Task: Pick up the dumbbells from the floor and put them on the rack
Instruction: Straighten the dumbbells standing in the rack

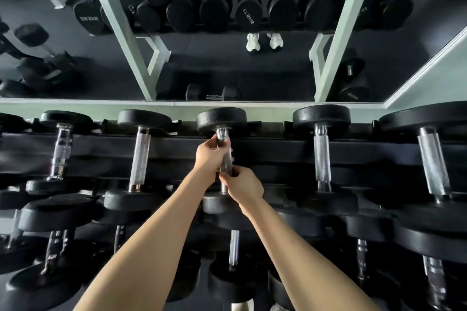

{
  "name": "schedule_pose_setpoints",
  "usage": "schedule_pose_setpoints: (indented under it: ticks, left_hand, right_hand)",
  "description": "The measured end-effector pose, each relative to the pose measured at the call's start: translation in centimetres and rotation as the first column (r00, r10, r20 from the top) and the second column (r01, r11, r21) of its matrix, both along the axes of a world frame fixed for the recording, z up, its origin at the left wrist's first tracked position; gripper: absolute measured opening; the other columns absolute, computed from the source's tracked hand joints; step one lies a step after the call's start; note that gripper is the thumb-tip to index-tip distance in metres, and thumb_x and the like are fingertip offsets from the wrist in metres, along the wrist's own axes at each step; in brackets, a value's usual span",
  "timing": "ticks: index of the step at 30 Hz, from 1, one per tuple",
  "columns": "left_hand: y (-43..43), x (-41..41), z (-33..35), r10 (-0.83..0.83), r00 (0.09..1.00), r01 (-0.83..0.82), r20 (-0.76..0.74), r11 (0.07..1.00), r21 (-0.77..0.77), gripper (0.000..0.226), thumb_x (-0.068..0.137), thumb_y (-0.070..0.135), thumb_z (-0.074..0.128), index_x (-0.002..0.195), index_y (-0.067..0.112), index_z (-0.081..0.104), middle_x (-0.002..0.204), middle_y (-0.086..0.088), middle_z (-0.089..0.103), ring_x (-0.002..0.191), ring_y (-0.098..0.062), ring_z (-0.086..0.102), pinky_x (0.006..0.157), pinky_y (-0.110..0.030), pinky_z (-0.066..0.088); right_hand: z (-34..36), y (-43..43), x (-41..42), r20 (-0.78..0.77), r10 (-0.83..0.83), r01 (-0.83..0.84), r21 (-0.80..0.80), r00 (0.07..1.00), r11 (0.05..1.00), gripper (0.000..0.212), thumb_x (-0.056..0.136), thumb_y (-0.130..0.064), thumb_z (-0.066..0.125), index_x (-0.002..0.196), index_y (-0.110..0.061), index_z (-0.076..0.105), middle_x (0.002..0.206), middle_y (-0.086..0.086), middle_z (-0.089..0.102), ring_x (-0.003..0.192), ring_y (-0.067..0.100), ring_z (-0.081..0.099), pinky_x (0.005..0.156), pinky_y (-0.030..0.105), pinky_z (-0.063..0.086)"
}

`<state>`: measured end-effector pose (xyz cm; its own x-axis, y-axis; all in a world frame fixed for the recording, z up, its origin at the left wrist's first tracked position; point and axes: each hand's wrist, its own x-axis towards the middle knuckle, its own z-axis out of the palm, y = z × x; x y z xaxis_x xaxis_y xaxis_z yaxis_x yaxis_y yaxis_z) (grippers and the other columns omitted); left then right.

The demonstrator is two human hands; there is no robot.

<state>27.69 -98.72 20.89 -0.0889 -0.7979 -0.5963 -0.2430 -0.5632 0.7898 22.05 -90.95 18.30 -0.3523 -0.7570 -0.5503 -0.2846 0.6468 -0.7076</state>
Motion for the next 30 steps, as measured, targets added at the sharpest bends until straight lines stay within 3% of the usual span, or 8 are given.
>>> schedule_pose_setpoints:
  ticks: [4,8,12,17,20,23,27,30]
  left_hand:
    - [-0.1,0.2,-0.3,-0.098,0.993,0.102,0.069,0.994,-0.050,0.006,0.089,0.024,0.063,0.094,0.021,0.064,0.100,-0.011,0.068,0.081,-0.033,0.067,0.087,-0.047,0.057]
    - [0.2,-0.1,-0.5,-0.163,0.979,0.171,0.118,0.983,-0.060,0.046,0.089,0.026,0.062,0.133,0.015,0.055,0.085,-0.005,0.065,0.085,-0.027,0.062,0.092,-0.050,0.053]
    - [0.0,0.4,-0.3,-0.212,0.969,0.221,0.127,0.973,-0.062,0.044,0.088,0.031,0.062,0.129,0.014,0.057,0.096,-0.013,0.071,0.085,-0.030,0.067,0.089,-0.053,0.054]
    - [0.0,0.3,0.1,-0.235,0.962,0.245,0.139,0.968,-0.059,0.040,0.091,0.029,0.060,0.127,0.012,0.058,0.121,-0.003,0.065,0.092,-0.020,0.063,0.092,-0.043,0.054]
    - [0.0,0.5,-0.4,-0.238,0.959,0.250,0.154,0.966,-0.062,0.039,0.090,0.030,0.061,0.125,0.012,0.060,0.098,-0.008,0.069,0.085,-0.021,0.063,0.090,-0.045,0.054]
    - [-0.3,0.7,-0.7,-0.233,0.964,0.240,0.128,0.970,-0.039,0.027,0.088,0.029,0.063,0.110,0.013,0.067,0.097,-0.018,0.071,0.095,-0.034,0.068,0.090,-0.051,0.054]
    - [-0.3,0.8,-0.9,-0.231,0.966,0.236,0.116,0.971,-0.030,0.038,0.088,0.029,0.064,0.123,0.013,0.061,0.090,-0.006,0.068,0.103,-0.034,0.066,0.093,-0.051,0.053]
    - [-0.5,0.8,-0.6,-0.284,0.927,0.308,0.246,0.949,-0.064,0.035,0.087,0.034,0.063,0.116,0.016,0.065,0.091,-0.001,0.067,0.099,-0.029,0.065,0.091,-0.046,0.054]
  right_hand:
    - [-0.1,0.3,0.6,0.025,-0.080,0.080,-0.003,0.997,0.997,0.023,0.089,-0.040,0.055,0.098,-0.026,0.070,0.088,-0.005,0.071,0.083,0.018,0.064,0.067,0.028,0.041]
    - [-0.2,0.7,0.8,0.022,-0.128,0.127,0.015,0.992,0.992,0.023,0.088,-0.041,0.054,0.099,-0.026,0.069,0.086,-0.006,0.071,0.078,0.015,0.058,0.068,0.027,0.038]
    - [0.0,0.6,1.2,0.006,-0.136,0.136,0.021,0.991,0.990,0.024,0.089,-0.042,0.054,0.100,-0.027,0.069,0.088,-0.005,0.072,0.083,0.017,0.063,0.070,0.029,0.042]
    - [0.5,0.7,1.5,0.001,-0.162,0.162,0.046,0.987,0.986,0.028,0.088,-0.043,0.054,0.107,-0.027,0.069,0.092,-0.004,0.073,0.090,0.019,0.066,0.070,0.028,0.042]
    - [0.7,1.0,1.8,-0.007,-0.177,0.177,0.054,0.984,0.983,0.029,0.089,-0.043,0.055,0.109,-0.027,0.068,0.097,-0.005,0.073,0.090,0.017,0.064,0.070,0.026,0.040]
    - [1.2,1.0,1.8,-0.036,-0.158,0.160,0.054,0.987,0.986,0.029,0.090,-0.042,0.054,0.110,-0.025,0.068,0.098,-0.003,0.073,0.091,0.019,0.064,0.069,0.025,0.037]
    - [1.6,1.1,1.8,-0.021,-0.102,0.103,0.065,0.995,0.993,0.031,0.092,-0.041,0.052,0.115,-0.024,0.065,0.104,-0.002,0.072,0.099,0.020,0.064,0.071,0.026,0.038]
    - [2.5,1.8,0.8,0.001,-0.161,0.161,0.004,0.987,0.987,0.035,0.093,-0.038,0.052,0.121,-0.020,0.062,0.113,-0.002,0.070,0.108,0.019,0.062,0.078,0.025,0.041]
